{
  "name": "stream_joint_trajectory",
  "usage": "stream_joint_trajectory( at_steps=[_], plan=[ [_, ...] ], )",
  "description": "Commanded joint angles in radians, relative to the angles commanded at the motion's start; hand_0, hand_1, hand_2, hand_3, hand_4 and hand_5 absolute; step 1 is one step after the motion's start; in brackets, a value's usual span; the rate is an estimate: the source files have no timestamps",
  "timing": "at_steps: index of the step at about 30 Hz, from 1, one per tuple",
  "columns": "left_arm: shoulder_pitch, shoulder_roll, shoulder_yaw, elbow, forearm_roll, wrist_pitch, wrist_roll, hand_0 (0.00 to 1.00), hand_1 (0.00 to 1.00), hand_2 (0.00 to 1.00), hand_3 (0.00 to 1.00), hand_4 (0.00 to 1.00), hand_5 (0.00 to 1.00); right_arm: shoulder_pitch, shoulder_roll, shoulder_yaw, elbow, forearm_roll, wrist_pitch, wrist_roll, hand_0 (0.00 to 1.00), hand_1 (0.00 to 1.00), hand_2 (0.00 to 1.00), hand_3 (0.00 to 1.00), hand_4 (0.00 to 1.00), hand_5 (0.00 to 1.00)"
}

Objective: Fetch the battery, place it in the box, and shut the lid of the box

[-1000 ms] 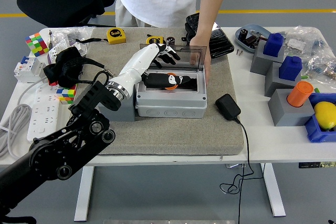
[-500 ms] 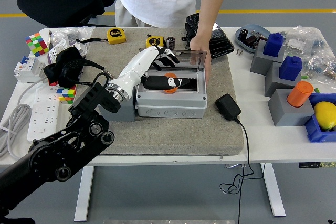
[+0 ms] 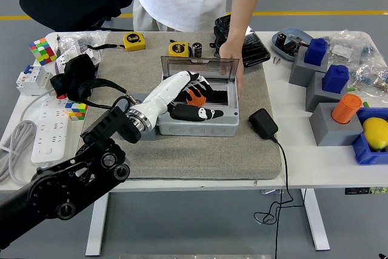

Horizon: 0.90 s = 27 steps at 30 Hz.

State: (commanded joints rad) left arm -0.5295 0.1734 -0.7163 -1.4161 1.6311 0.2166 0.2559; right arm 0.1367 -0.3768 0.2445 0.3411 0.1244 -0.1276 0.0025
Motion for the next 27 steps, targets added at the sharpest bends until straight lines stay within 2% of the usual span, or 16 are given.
stream_joint_trajectory(
  at_steps=[8,18,24,27],
  plan=[
    [-0.016,-0.033,0.014,0.087,0.011,0.023,-0.036,0.427,0.557,0.52,0.546,0.998,0.376,0.001,0.0,-0.003,0.001,-0.001,0.0,0.0,0.499,0.611,0.651,0.558,0.944,0.498],
    [-0.038,-0.052,-0.015,0.09,0.017,0.049,-0.063,0.436,0.553,0.513,0.543,0.998,0.376,0.001,0.0,-0.007,0.001,0.001,0.0,0.0,0.5,0.611,0.651,0.557,0.945,0.498],
    [-0.054,-0.069,-0.014,0.122,0.013,0.051,-0.069,0.434,0.554,0.516,0.541,0.998,0.38,0.002,0.0,-0.006,0.002,-0.003,-0.001,0.001,0.5,0.611,0.651,0.558,0.945,0.498],
    [-0.055,-0.07,-0.013,0.118,0.013,0.049,-0.067,0.435,0.552,0.511,0.542,0.998,0.38,0.002,0.0,0.0,0.004,-0.008,-0.001,0.002,0.499,0.611,0.651,0.558,0.945,0.499]
  ],
)
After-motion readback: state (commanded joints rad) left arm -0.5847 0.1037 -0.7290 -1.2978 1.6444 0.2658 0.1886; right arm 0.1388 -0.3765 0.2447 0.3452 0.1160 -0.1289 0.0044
